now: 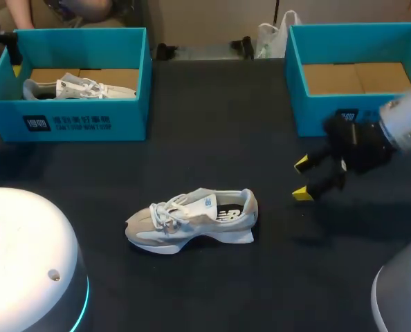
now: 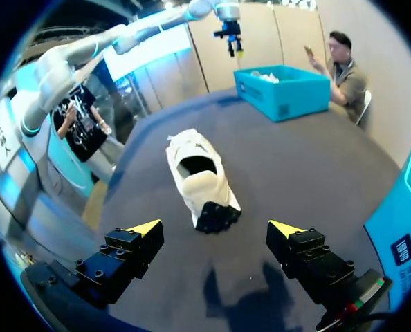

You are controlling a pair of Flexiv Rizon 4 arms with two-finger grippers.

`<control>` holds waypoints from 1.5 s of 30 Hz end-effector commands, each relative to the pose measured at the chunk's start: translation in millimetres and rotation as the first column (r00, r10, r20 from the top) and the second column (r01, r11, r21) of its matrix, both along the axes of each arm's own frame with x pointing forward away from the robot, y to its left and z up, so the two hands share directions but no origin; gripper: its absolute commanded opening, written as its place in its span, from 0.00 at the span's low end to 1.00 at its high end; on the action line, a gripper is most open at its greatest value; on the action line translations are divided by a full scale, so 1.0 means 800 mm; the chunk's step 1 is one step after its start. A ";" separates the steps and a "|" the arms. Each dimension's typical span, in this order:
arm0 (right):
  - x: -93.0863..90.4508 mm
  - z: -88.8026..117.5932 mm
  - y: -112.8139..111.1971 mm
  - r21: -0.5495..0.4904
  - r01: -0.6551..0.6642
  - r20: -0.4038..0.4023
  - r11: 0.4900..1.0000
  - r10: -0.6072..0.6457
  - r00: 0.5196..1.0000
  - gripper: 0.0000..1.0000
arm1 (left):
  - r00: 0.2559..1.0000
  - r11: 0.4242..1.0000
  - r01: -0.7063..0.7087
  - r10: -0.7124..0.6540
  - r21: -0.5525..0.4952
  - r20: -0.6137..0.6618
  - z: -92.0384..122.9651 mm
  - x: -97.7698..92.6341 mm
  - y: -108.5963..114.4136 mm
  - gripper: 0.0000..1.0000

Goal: Take the shoe out of the shoebox, open the shoe tongue, remove and reinsert the insole, then place the shoe into the shoebox

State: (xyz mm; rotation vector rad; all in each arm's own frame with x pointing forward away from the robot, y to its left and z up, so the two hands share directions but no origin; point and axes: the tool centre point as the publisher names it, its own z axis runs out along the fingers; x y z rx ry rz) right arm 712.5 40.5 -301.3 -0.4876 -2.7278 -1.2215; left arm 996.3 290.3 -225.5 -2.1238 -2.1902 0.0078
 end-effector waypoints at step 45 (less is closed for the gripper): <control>-0.008 -0.118 -0.044 0.359 -0.092 0.245 0.929 0.002 0.970 1.00 | 1.000 1.000 0.001 -0.001 0.001 0.001 0.000 -0.001 0.000 1.00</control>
